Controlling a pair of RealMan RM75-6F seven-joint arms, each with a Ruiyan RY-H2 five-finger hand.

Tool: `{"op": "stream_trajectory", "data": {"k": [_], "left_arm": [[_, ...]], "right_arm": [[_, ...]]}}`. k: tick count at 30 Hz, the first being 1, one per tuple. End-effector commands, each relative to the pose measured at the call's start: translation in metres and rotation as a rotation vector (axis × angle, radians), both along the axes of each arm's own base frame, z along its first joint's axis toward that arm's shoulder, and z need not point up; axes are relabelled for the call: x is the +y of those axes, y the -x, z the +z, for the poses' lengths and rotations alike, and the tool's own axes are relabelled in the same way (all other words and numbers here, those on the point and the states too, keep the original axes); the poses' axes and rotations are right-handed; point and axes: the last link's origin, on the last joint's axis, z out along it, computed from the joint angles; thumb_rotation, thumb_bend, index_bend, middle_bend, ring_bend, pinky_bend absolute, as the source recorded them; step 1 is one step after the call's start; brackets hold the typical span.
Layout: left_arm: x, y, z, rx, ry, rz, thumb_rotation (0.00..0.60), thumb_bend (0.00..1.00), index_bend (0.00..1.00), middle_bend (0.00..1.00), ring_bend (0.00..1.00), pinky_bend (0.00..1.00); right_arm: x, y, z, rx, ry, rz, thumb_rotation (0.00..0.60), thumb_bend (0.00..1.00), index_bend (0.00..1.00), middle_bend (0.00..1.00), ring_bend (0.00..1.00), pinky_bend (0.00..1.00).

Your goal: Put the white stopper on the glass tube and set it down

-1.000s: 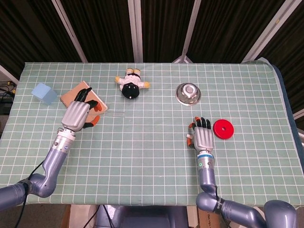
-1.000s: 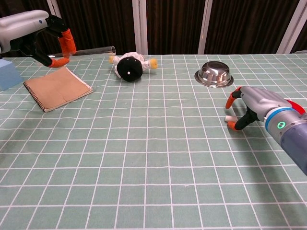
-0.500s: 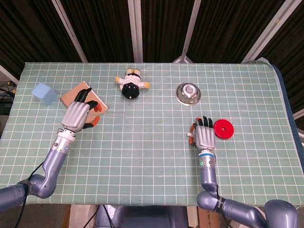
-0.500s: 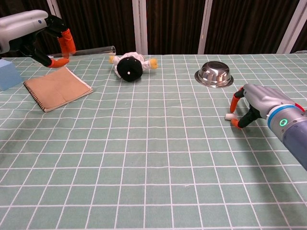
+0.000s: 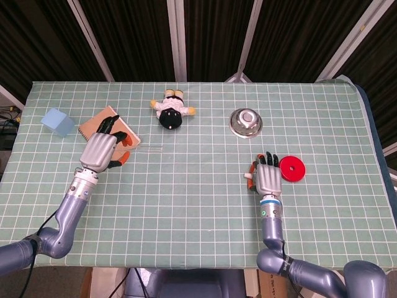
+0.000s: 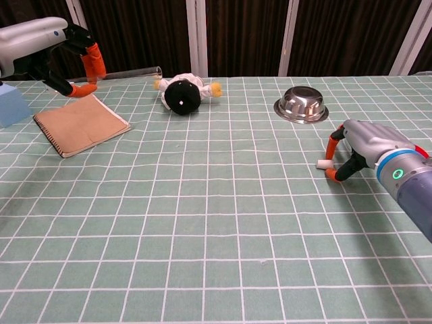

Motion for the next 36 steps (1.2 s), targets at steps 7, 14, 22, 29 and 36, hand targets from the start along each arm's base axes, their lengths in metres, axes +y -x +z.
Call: {"op": "stream_trajectory", "data": {"k": [7, 14, 22, 29, 36], "left_arm": [[-0.001, 0.000, -0.003, 0.000, 0.009, 0.000, 0.600, 0.66, 0.53, 0.50, 0.04, 0.00], [0.001, -0.003, -0.010, -0.018, 0.019, 0.004, 0.600, 0.66, 0.53, 0.50, 0.04, 0.00], [0.000, -0.014, -0.035, -0.089, 0.064, 0.009, 0.600, 0.66, 0.53, 0.50, 0.04, 0.00], [0.001, -0.031, -0.059, -0.145, 0.078, 0.024, 0.600, 0.66, 0.53, 0.50, 0.04, 0.00], [-0.002, -0.048, -0.077, -0.260, 0.053, 0.045, 0.600, 0.66, 0.53, 0.50, 0.05, 0.00]], "right_arm": [[0.000, -0.005, -0.001, -0.008, -0.006, 0.015, 0.600, 0.38, 0.60, 0.23, 0.03, 0.00], [-0.002, -0.010, 0.007, -0.014, 0.011, 0.047, 0.600, 0.38, 0.61, 0.24, 0.03, 0.00], [-0.008, -0.023, 0.038, -0.024, 0.068, 0.126, 0.600, 0.38, 0.61, 0.24, 0.03, 0.00], [-0.011, -0.047, 0.073, -0.009, 0.125, 0.271, 0.600, 0.38, 0.61, 0.24, 0.03, 0.00], [-0.013, -0.081, 0.100, 0.124, 0.184, 0.523, 0.600, 0.38, 0.61, 0.24, 0.03, 0.00]]}}
